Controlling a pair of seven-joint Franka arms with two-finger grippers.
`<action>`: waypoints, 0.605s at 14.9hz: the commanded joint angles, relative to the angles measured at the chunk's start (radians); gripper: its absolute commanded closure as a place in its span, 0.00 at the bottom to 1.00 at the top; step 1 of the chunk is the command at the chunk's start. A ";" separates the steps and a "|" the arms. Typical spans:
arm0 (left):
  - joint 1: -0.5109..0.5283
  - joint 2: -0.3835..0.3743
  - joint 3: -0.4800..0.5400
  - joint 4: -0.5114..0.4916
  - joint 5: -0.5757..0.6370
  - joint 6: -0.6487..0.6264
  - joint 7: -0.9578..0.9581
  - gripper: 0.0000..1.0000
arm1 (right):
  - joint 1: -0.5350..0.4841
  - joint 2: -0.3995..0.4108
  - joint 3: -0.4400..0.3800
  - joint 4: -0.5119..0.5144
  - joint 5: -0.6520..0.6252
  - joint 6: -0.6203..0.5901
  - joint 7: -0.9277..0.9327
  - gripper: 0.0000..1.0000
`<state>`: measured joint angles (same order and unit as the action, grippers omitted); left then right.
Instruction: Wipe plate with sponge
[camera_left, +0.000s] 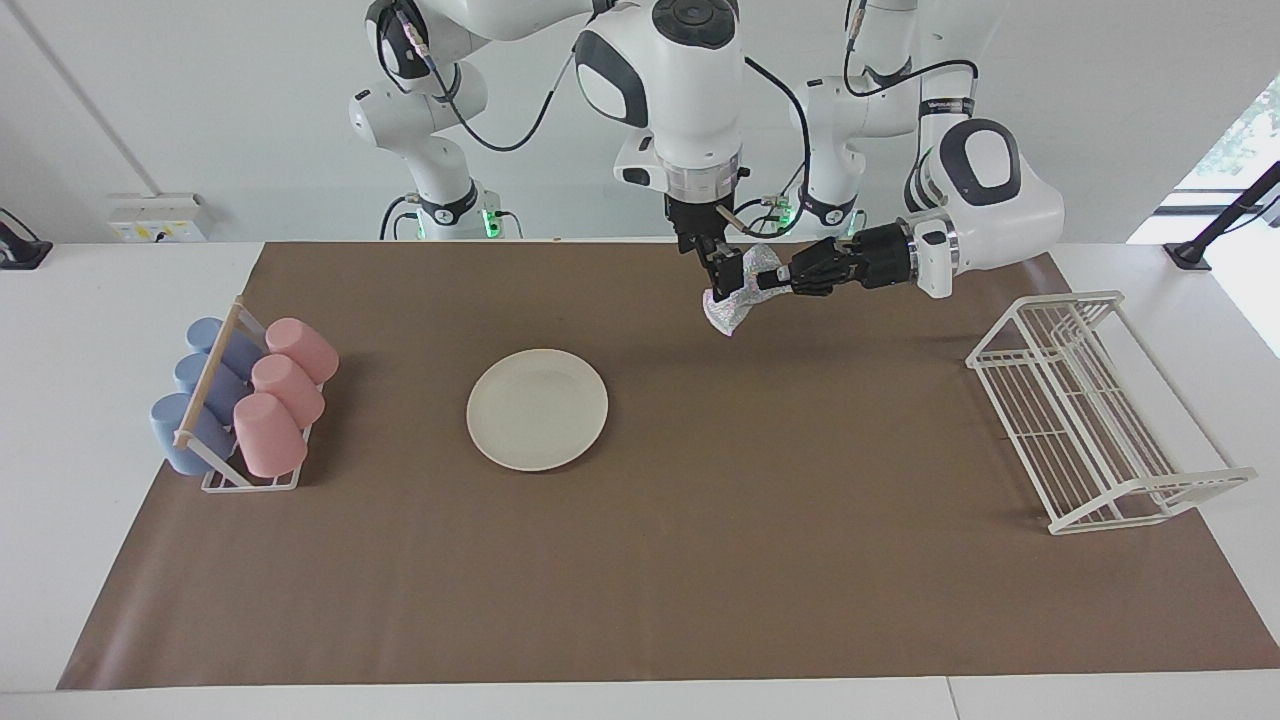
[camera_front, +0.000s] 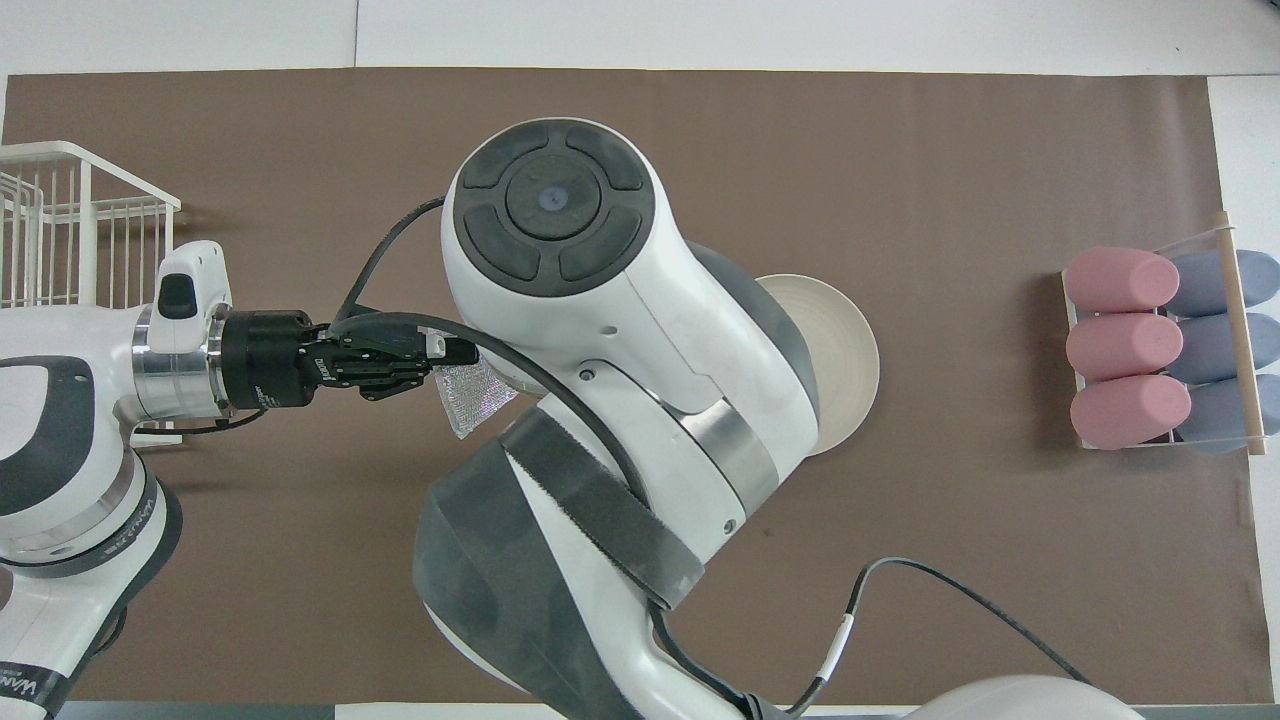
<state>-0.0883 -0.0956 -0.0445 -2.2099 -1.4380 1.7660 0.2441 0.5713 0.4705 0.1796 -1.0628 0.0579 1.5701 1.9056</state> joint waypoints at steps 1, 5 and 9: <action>-0.005 -0.033 0.011 -0.071 -0.056 -0.040 0.089 1.00 | -0.005 -0.024 0.006 -0.040 -0.001 0.010 0.033 0.01; -0.008 -0.032 0.009 -0.076 -0.078 -0.042 0.096 1.00 | 0.002 -0.044 0.006 -0.094 -0.001 0.089 0.042 0.00; -0.036 -0.032 0.009 -0.077 -0.094 -0.031 0.103 1.00 | 0.001 -0.089 0.006 -0.195 0.000 0.162 0.067 0.00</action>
<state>-0.1053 -0.0972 -0.0458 -2.2555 -1.5063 1.7314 0.3252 0.5751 0.4457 0.1835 -1.1537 0.0580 1.6914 1.9441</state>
